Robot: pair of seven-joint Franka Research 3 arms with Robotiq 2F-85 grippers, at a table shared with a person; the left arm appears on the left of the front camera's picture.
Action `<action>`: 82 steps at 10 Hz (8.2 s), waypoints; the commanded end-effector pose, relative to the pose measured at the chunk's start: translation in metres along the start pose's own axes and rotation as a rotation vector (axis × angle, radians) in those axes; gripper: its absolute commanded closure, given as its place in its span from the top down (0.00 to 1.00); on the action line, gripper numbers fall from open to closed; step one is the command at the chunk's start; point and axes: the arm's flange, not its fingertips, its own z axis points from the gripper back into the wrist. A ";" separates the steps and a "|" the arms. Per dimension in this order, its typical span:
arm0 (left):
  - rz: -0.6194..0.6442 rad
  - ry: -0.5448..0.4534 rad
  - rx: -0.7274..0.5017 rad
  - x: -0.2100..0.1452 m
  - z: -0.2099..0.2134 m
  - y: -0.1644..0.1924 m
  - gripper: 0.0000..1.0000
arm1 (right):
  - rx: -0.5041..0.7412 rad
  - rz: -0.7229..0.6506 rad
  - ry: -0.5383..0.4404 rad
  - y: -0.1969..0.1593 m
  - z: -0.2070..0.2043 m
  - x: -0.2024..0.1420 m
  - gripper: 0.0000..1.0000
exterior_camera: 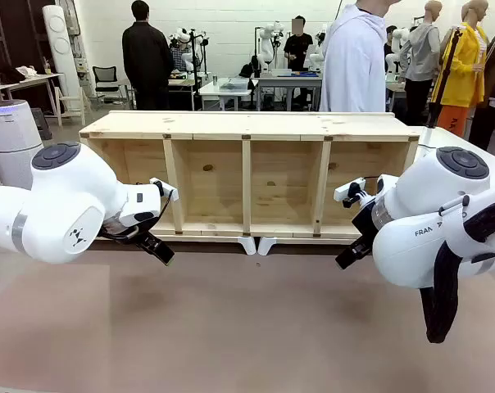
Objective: Perform cable management.
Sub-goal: When the cord part of the Power Cable appears at the lower middle area of the table and stops, grasp the cord part of the Power Cable.
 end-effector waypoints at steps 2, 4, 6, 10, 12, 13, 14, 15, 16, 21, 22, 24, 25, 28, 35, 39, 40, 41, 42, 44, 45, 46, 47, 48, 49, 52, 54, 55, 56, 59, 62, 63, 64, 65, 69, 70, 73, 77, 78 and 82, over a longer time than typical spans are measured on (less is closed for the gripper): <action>0.000 0.000 0.000 0.000 0.000 0.000 1.00 | 0.000 0.000 0.000 0.000 0.000 0.000 1.00; 0.000 0.000 0.000 0.000 0.000 0.000 1.00 | 0.000 0.000 0.000 0.000 0.000 0.000 1.00; 0.000 0.000 0.000 0.000 0.000 0.000 1.00 | 0.000 0.000 0.000 0.000 0.000 0.000 1.00; 0.011 -0.004 0.019 0.005 0.010 0.010 1.00 | -0.040 -0.034 -0.031 -0.007 0.014 0.001 1.00; 0.028 -0.046 0.054 -0.003 0.043 0.017 1.00 | -0.085 -0.051 -0.054 -0.009 0.045 -0.004 1.00; 0.031 -0.059 0.070 -0.007 0.057 0.022 1.00 | -0.112 -0.065 -0.050 -0.011 0.059 -0.004 1.00; 0.026 -0.067 0.075 -0.008 0.070 0.028 1.00 | -0.141 -0.080 -0.060 -0.013 0.075 -0.003 1.00; 0.032 -0.078 0.096 -0.014 0.085 0.031 1.00 | -0.165 -0.079 -0.066 -0.010 0.092 -0.003 1.00; 0.034 -0.104 0.111 -0.028 0.104 0.032 1.00 | -0.157 -0.070 -0.078 -0.003 0.110 -0.005 1.00; -0.004 -0.146 0.168 -0.051 0.180 0.029 1.00 | -0.248 -0.078 -0.115 0.020 0.185 -0.007 1.00; -0.005 -0.155 0.195 -0.053 0.192 0.029 1.00 | -0.279 -0.100 -0.119 0.022 0.198 -0.010 1.00; 0.035 -0.165 0.233 -0.066 0.207 0.026 1.00 | -0.353 -0.165 -0.124 0.025 0.221 -0.026 1.00; 0.047 -0.164 0.234 -0.065 0.208 0.029 1.00 | -0.392 -0.201 -0.137 0.026 0.231 -0.033 1.00; 0.065 -0.166 0.239 -0.074 0.211 0.025 1.00 | -0.460 -0.278 -0.145 0.030 0.254 -0.057 1.00; 0.049 -0.170 0.206 -0.009 0.241 0.053 1.00 | -0.428 -0.279 -0.152 0.021 0.286 -0.016 1.00; 0.049 -0.170 0.206 -0.009 0.241 0.053 1.00 | -0.428 -0.279 -0.152 0.021 0.286 -0.016 1.00; 0.049 -0.170 0.206 -0.009 0.241 0.053 1.00 | -0.428 -0.279 -0.152 0.021 0.286 -0.016 1.00; 0.049 -0.170 0.206 -0.009 0.241 0.053 1.00 | -0.428 -0.279 -0.152 0.021 0.286 -0.016 1.00; 0.049 -0.170 0.206 -0.009 0.241 0.053 1.00 | -0.428 -0.279 -0.152 0.021 0.286 -0.016 1.00; 0.049 -0.170 0.206 -0.009 0.241 0.053 1.00 | -0.428 -0.279 -0.152 0.021 0.286 -0.016 1.00; 0.049 -0.170 0.206 -0.009 0.241 0.053 1.00 | -0.428 -0.279 -0.152 0.021 0.286 -0.016 1.00; 0.049 -0.170 0.206 -0.009 0.241 0.053 1.00 | -0.428 -0.279 -0.152 0.021 0.286 -0.016 1.00; 0.049 -0.170 0.206 -0.009 0.241 0.053 1.00 | -0.428 -0.279 -0.152 0.021 0.286 -0.016 1.00; 0.049 -0.170 0.206 -0.009 0.241 0.053 1.00 | -0.428 -0.279 -0.152 0.021 0.286 -0.016 1.00; 0.049 -0.170 0.206 -0.009 0.241 0.053 1.00 | -0.428 -0.279 -0.152 0.021 0.286 -0.016 1.00; 0.049 -0.170 0.206 -0.009 0.241 0.053 1.00 | -0.428 -0.279 -0.152 0.021 0.286 -0.016 1.00; 0.049 -0.170 0.206 -0.009 0.241 0.053 1.00 | -0.428 -0.279 -0.152 0.021 0.286 -0.016 1.00; 0.049 -0.170 0.206 -0.009 0.241 0.053 1.00 | -0.428 -0.279 -0.152 0.021 0.286 -0.016 1.00; 0.049 -0.170 0.206 -0.009 0.241 0.053 1.00 | -0.428 -0.279 -0.152 0.021 0.286 -0.016 1.00; 0.049 -0.170 0.206 -0.009 0.241 0.053 1.00 | -0.428 -0.279 -0.152 0.021 0.286 -0.016 1.00; 0.049 -0.170 0.206 -0.009 0.241 0.053 1.00 | -0.428 -0.279 -0.152 0.021 0.286 -0.016 1.00; 0.049 -0.170 0.206 -0.009 0.241 0.053 1.00 | -0.428 -0.279 -0.152 0.021 0.286 -0.016 1.00; 0.049 -0.170 0.206 -0.009 0.241 0.053 1.00 | -0.428 -0.279 -0.152 0.021 0.286 -0.016 1.00; 0.049 -0.170 0.206 -0.009 0.241 0.053 1.00 | -0.428 -0.279 -0.152 0.021 0.286 -0.016 1.00; 0.049 -0.170 0.206 -0.009 0.241 0.053 1.00 | -0.428 -0.279 -0.152 0.021 0.286 -0.016 1.00; 0.049 -0.170 0.206 -0.009 0.241 0.053 1.00 | -0.428 -0.279 -0.152 0.021 0.286 -0.016 1.00; 0.049 -0.170 0.206 -0.009 0.241 0.053 1.00 | -0.428 -0.279 -0.152 0.021 0.286 -0.016 1.00; 0.049 -0.170 0.206 -0.009 0.241 0.053 1.00 | -0.428 -0.279 -0.152 0.021 0.286 -0.016 1.00; 0.049 -0.170 0.206 -0.009 0.241 0.053 1.00 | -0.428 -0.279 -0.152 0.021 0.286 -0.016 1.00; 0.049 -0.170 0.206 -0.009 0.241 0.053 1.00 | -0.428 -0.279 -0.152 0.021 0.286 -0.016 1.00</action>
